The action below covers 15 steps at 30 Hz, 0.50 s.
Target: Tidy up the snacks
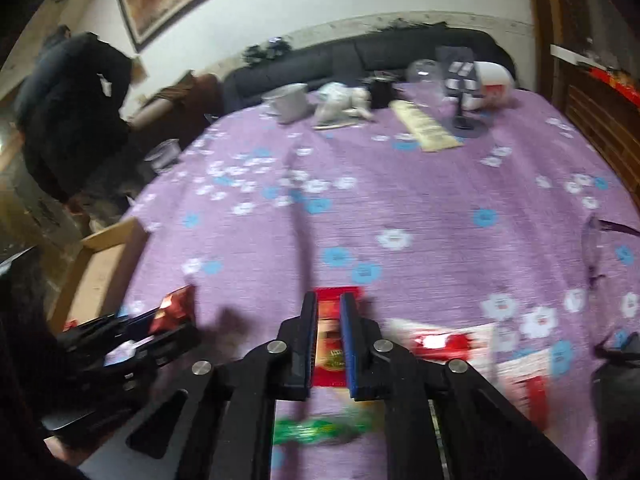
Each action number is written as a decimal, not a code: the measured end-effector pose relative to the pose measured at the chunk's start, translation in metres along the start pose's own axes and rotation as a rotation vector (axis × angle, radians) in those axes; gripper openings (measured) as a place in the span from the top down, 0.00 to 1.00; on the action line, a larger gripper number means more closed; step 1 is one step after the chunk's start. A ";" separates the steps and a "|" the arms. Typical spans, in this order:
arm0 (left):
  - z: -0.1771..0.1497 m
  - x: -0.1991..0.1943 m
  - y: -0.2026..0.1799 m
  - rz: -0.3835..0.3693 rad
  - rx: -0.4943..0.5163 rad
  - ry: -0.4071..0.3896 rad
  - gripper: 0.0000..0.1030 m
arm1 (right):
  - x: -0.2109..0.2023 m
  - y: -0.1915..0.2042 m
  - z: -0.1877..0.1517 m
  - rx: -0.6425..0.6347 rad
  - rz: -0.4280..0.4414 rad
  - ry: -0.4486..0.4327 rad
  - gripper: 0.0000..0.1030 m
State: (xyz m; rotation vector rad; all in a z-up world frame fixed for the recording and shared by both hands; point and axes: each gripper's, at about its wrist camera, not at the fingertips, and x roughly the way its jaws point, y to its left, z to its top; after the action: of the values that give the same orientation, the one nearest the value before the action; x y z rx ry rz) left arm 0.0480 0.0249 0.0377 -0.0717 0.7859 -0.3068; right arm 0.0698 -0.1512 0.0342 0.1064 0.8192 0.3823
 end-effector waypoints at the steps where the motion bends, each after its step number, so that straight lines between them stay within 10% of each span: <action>1: 0.000 -0.001 0.001 0.006 -0.003 -0.006 0.67 | 0.000 0.006 -0.001 -0.008 0.013 -0.001 0.89; 7: 0.001 0.002 0.008 0.031 -0.024 -0.001 0.67 | -0.015 -0.006 0.007 0.028 -0.040 -0.075 0.84; 9: 0.001 0.003 0.009 0.030 -0.027 0.005 0.67 | -0.014 -0.027 0.011 0.099 -0.033 -0.065 0.61; 15: 0.001 0.001 0.005 0.024 -0.012 -0.001 0.67 | 0.006 -0.048 0.010 0.197 0.051 0.039 0.61</action>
State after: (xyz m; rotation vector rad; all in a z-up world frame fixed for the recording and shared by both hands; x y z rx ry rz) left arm 0.0501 0.0299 0.0367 -0.0733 0.7868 -0.2791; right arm 0.0952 -0.1929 0.0256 0.3044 0.8932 0.3517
